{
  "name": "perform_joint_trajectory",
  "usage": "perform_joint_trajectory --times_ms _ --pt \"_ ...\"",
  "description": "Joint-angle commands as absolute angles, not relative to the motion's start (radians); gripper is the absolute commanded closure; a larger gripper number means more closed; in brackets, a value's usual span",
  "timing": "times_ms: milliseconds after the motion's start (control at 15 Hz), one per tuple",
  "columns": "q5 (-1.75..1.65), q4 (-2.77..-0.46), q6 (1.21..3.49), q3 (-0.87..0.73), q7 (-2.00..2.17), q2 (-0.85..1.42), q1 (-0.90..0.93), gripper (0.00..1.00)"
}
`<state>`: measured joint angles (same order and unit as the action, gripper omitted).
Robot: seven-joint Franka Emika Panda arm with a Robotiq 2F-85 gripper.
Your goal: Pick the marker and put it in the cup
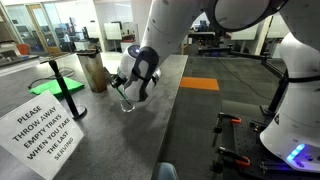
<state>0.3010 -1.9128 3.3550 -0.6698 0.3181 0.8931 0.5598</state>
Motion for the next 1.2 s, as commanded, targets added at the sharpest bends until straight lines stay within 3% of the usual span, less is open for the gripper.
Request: perform_joint_trajectory --times_ms 0,200,267,867,1133 --pt "0.286 -1.982 3.267 -0.608 0.226 0.756 0.53 0.24" --pt "0.227 -2.011 3.125 -0.538 0.186 0.624 0.468 0.03" --pt "0.207 -2.014 3.067 -0.518 0.186 0.584 0.444 0.0" --pt "-0.031 -1.92 2.431 -0.248 0.12 0.371 0.103 0.0" --pt "-0.06 -1.897 2.392 -0.171 0.06 0.373 0.026 0.0"
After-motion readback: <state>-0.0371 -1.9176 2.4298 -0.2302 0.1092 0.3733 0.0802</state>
